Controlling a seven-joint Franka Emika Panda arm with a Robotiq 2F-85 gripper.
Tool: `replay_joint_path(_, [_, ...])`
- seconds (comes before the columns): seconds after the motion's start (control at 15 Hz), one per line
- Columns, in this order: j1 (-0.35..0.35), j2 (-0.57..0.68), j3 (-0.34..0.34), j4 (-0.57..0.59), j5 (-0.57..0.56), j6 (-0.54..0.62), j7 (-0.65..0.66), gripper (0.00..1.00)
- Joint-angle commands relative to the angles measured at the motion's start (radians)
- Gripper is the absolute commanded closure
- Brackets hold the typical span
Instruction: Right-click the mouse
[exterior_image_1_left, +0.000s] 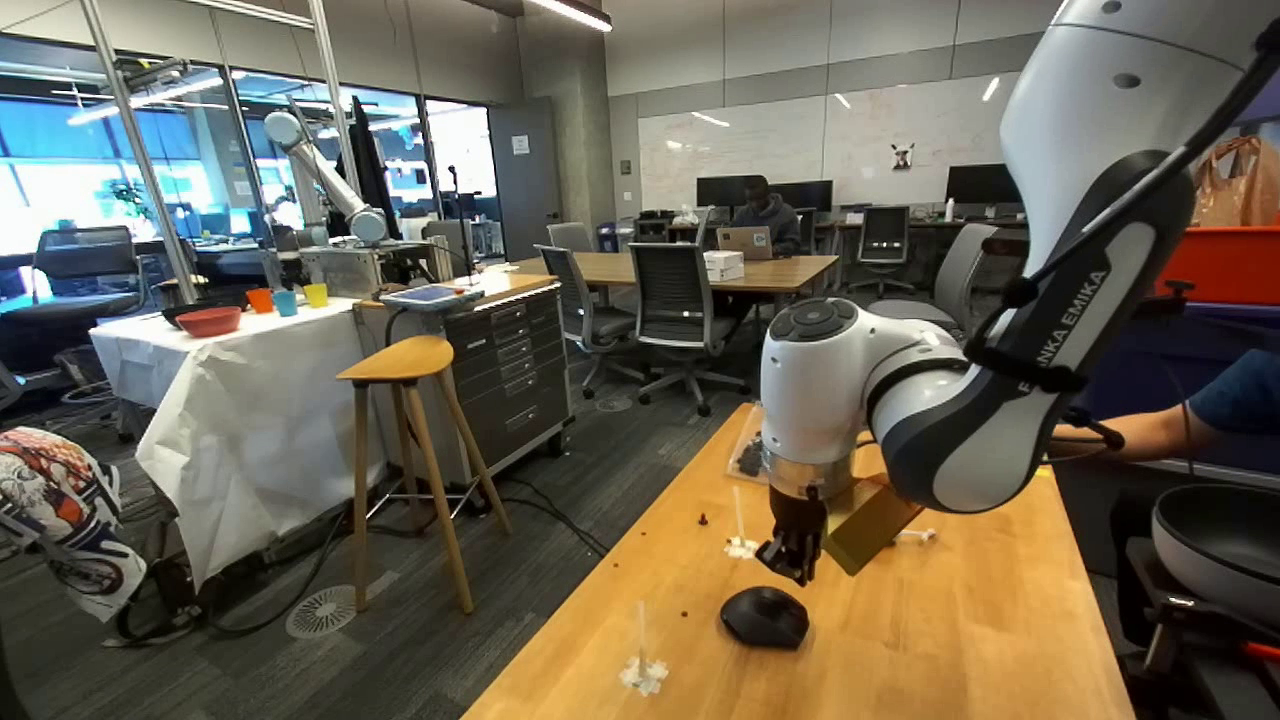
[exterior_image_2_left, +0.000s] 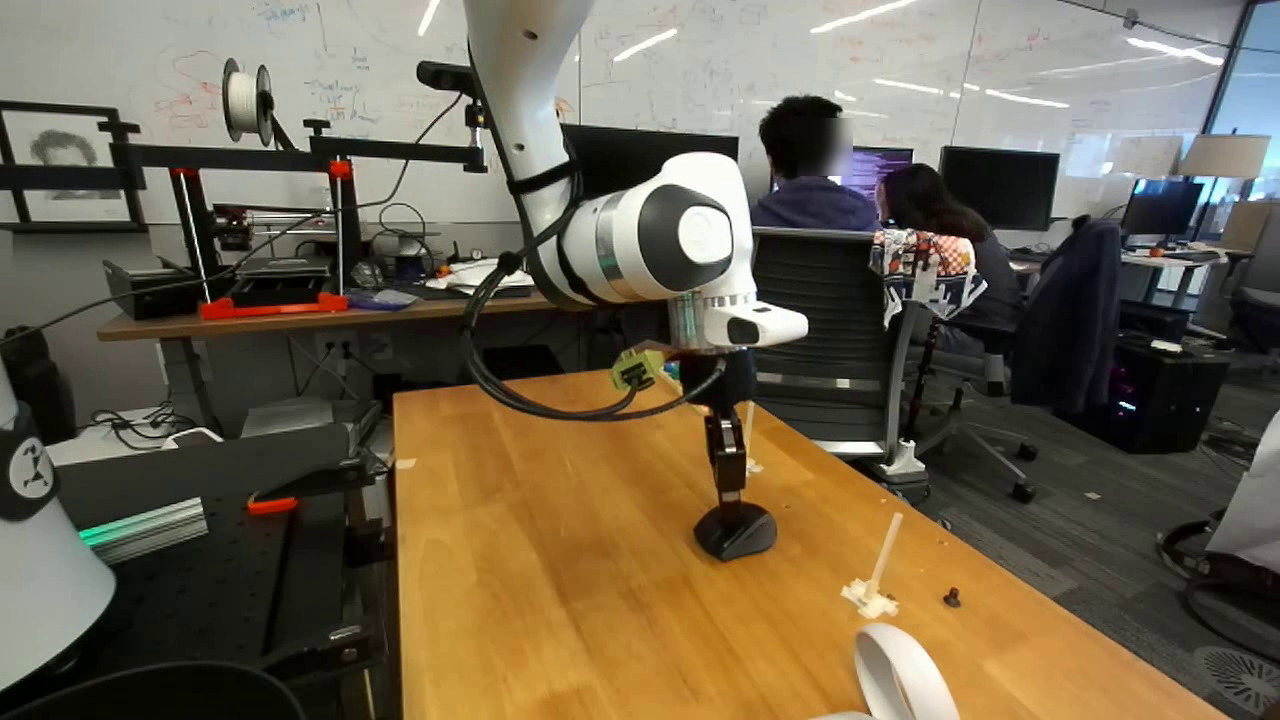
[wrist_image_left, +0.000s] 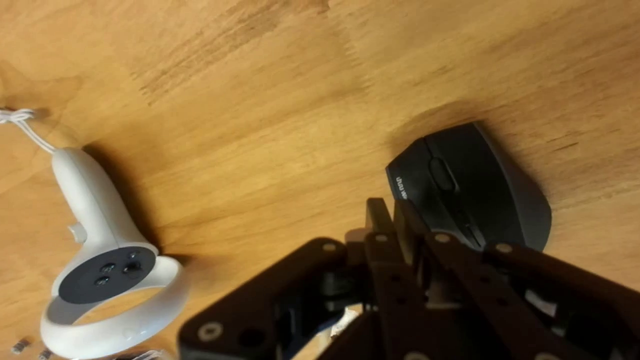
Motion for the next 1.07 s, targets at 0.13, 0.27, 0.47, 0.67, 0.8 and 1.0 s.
replay_joint_path(0.13, [0.049, 0.075, -0.040, 0.056, 0.056, 0.002, -0.011, 0.88])
replay_joint_path(0.27, [0.058, 0.092, -0.046, 0.065, 0.062, 0.002, -0.011, 0.88])
replay_joint_path(0.47, [0.071, 0.112, -0.054, 0.076, 0.071, 0.000, -0.012, 0.88])
replay_joint_path(0.67, [0.081, 0.121, -0.061, 0.083, 0.079, 0.001, -0.013, 0.88])
replay_joint_path(0.8, [0.084, 0.118, -0.065, 0.082, 0.081, 0.002, -0.012, 0.88])
replay_joint_path(1.0, [0.081, 0.095, -0.058, 0.069, 0.090, 0.004, -0.023, 0.88])
